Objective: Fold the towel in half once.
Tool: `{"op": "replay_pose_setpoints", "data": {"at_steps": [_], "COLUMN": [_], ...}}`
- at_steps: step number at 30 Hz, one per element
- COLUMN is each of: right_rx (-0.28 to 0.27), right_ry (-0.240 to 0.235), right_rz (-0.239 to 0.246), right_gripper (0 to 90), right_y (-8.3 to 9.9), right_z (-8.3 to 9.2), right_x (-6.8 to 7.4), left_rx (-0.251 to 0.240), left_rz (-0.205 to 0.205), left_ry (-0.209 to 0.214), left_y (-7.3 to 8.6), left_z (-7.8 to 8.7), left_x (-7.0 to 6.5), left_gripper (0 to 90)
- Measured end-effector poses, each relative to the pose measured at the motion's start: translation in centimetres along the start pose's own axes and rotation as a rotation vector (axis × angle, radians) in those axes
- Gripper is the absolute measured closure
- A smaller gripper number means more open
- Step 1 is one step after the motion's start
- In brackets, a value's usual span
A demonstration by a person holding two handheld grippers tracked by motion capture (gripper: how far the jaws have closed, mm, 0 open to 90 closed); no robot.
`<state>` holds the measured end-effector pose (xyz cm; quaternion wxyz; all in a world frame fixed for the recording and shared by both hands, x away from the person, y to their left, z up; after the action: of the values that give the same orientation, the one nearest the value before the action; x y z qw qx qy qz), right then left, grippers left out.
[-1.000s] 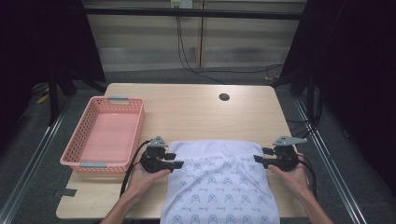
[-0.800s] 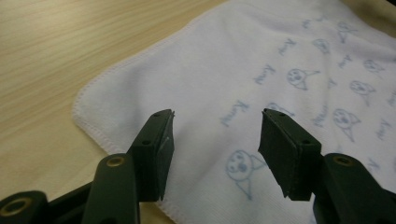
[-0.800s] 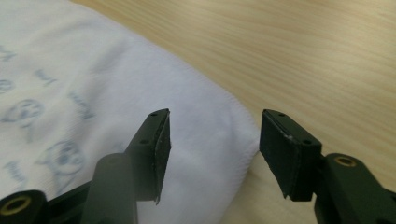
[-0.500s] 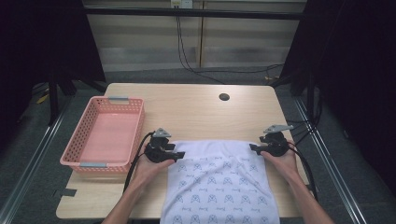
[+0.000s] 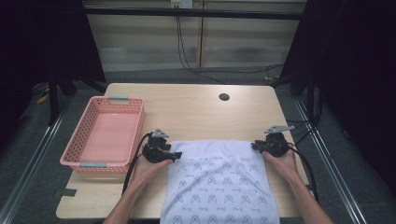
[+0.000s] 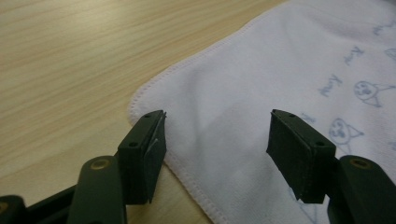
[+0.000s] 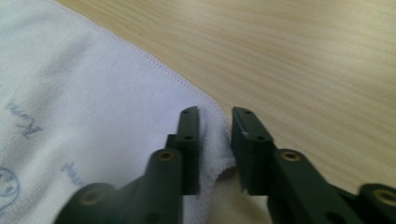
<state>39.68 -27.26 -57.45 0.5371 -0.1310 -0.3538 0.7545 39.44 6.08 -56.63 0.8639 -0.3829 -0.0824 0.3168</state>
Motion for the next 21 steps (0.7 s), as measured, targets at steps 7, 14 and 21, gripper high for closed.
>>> {"op": "replay_pose_setpoints", "data": {"at_steps": [7, 14, 21], "right_rx": [0.006, 0.005, 0.006], "right_ry": [-0.017, -0.018, -0.053], "right_rz": [-0.002, -0.008, -0.032], "right_gripper": [85.8, 85.6, 85.4], "right_y": [0.0, 0.1, 0.3], "right_z": [0.0, 0.1, 0.2], "right_x": [0.2, 0.3, 0.4], "left_rx": [0.016, -0.025, -0.019], "left_rz": [-0.011, 0.022, -0.010], "left_ry": [-0.021, -0.050, 0.033], "left_y": [0.3, 0.0, -1.0], "left_z": [-0.2, -0.4, -1.6], "left_x": [0.6, 1.9, 0.6], "left_gripper": [35.9, 38.9, 69.9]}}
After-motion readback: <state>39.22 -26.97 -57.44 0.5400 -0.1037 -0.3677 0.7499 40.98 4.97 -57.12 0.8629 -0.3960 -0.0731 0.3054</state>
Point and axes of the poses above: each handheld gripper's, and its own axes: z roughly backward along the jaws, y roughly out of its underside, x roughly to its left, the point moved 10 cm from there along -z, roughly forward along the jaws, and after that the axes turned 9 degrees about -z, right-handed, at the moved point
